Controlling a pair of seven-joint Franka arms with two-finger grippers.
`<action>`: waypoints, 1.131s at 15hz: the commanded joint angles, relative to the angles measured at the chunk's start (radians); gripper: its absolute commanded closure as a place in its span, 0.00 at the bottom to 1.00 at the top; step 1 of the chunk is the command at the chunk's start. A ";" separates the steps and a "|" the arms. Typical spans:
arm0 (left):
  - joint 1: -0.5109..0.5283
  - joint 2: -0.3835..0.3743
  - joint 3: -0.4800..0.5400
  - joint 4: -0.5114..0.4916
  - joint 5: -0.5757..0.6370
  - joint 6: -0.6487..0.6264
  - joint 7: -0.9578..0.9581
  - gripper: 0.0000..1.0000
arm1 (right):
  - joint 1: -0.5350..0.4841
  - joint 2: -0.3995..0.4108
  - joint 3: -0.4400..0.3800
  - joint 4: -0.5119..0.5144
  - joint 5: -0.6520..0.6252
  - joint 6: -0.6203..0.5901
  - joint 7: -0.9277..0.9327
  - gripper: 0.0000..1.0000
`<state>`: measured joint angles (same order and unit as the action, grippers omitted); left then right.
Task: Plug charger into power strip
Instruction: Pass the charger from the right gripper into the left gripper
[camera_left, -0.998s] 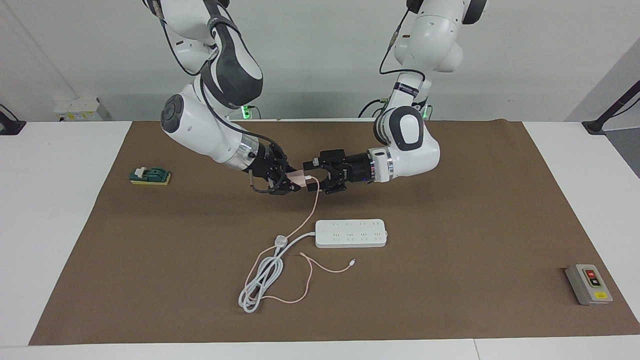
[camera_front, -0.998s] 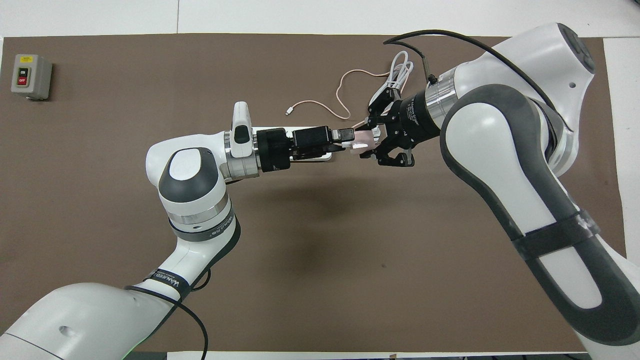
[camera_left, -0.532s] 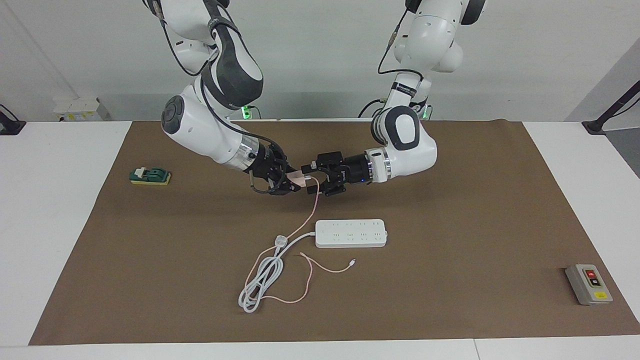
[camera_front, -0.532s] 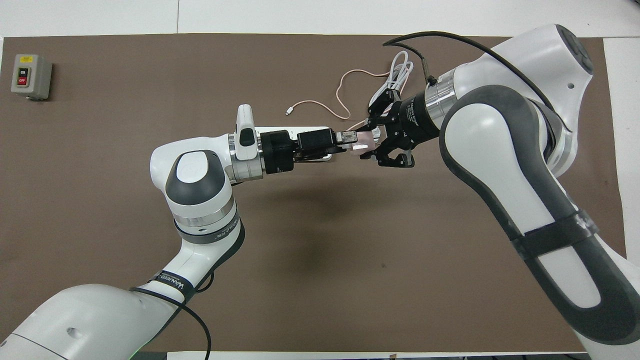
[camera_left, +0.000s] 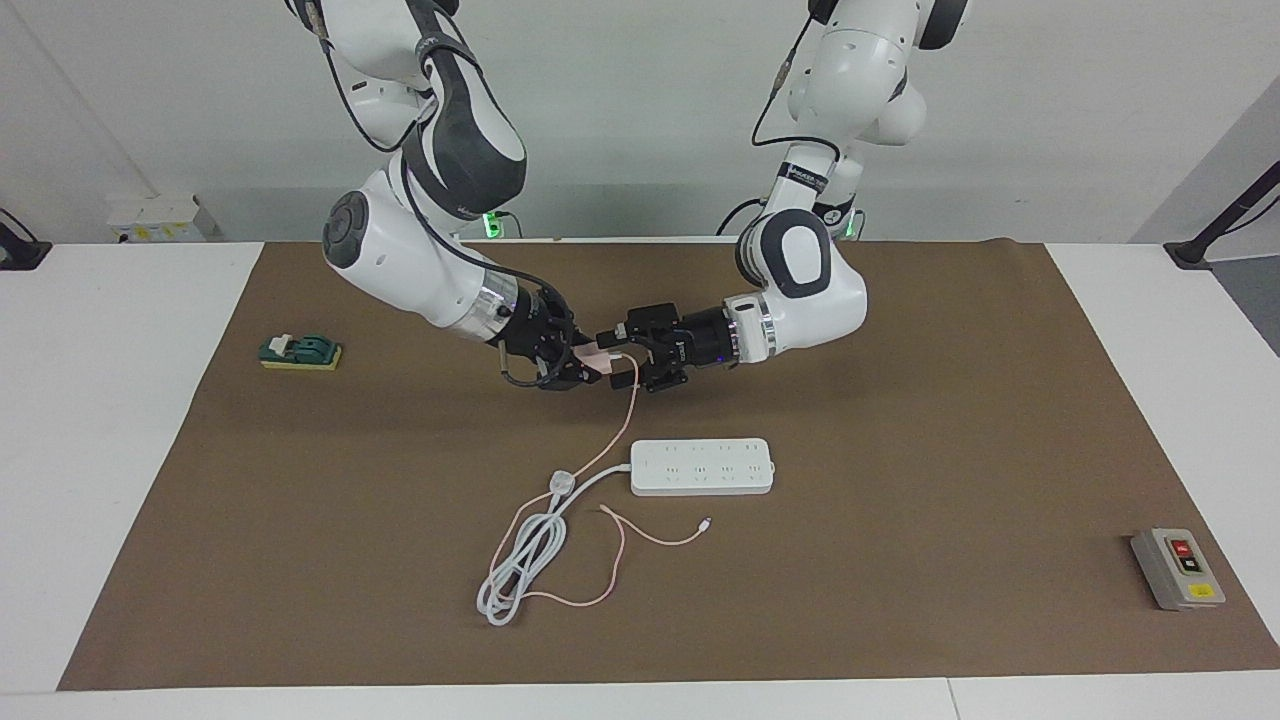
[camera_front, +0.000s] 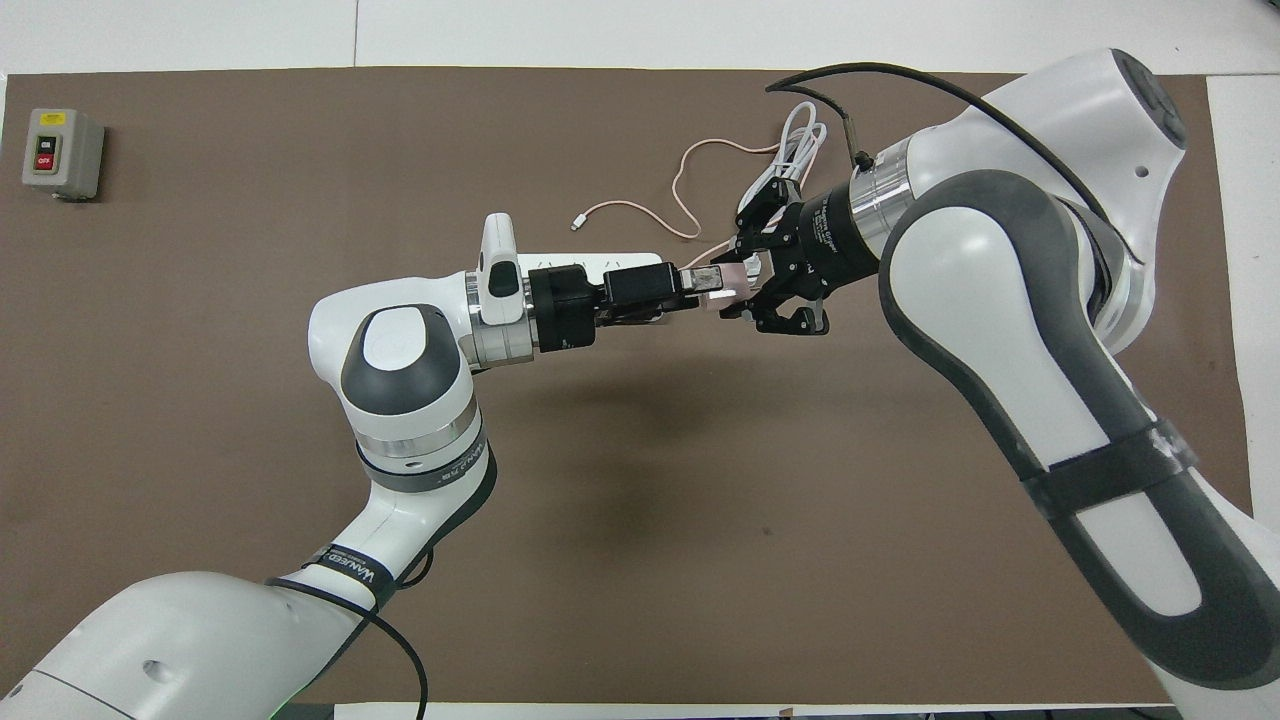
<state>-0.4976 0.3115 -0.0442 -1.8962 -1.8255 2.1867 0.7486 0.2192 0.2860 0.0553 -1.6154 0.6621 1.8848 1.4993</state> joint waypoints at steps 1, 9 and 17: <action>-0.019 -0.011 0.007 0.008 0.032 0.039 -0.011 0.00 | -0.011 -0.018 0.006 -0.015 0.010 -0.007 -0.022 1.00; -0.053 -0.015 0.003 0.029 0.032 0.076 -0.060 0.00 | -0.011 -0.016 0.008 -0.012 0.011 -0.009 -0.021 1.00; -0.036 -0.019 0.012 0.025 0.064 0.057 -0.064 0.00 | -0.011 -0.016 0.008 -0.011 0.014 -0.010 -0.021 1.00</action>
<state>-0.5324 0.3046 -0.0383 -1.8684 -1.7931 2.2345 0.7082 0.2192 0.2857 0.0554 -1.6151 0.6639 1.8848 1.4993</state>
